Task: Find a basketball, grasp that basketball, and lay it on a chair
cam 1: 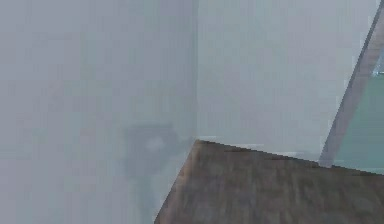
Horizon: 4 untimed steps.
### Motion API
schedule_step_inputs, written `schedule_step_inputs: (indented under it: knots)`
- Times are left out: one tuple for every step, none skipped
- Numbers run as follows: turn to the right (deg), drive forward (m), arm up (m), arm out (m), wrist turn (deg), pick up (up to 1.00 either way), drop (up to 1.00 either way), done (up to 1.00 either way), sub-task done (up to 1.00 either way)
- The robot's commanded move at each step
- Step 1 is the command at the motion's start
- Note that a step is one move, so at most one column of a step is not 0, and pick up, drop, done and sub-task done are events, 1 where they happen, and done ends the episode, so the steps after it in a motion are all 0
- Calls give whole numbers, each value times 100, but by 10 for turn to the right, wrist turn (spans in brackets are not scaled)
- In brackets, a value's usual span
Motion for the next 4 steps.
schedule_step_inputs:
  knots:
    - [450,0,0,0,0,0,0,0,0]
    - [240,0,0,0,0,0,0,0,0]
    - [0,15,0,0,0,0,0,0,0]
    - [-450,0,0,0,0,0,0,0,0]
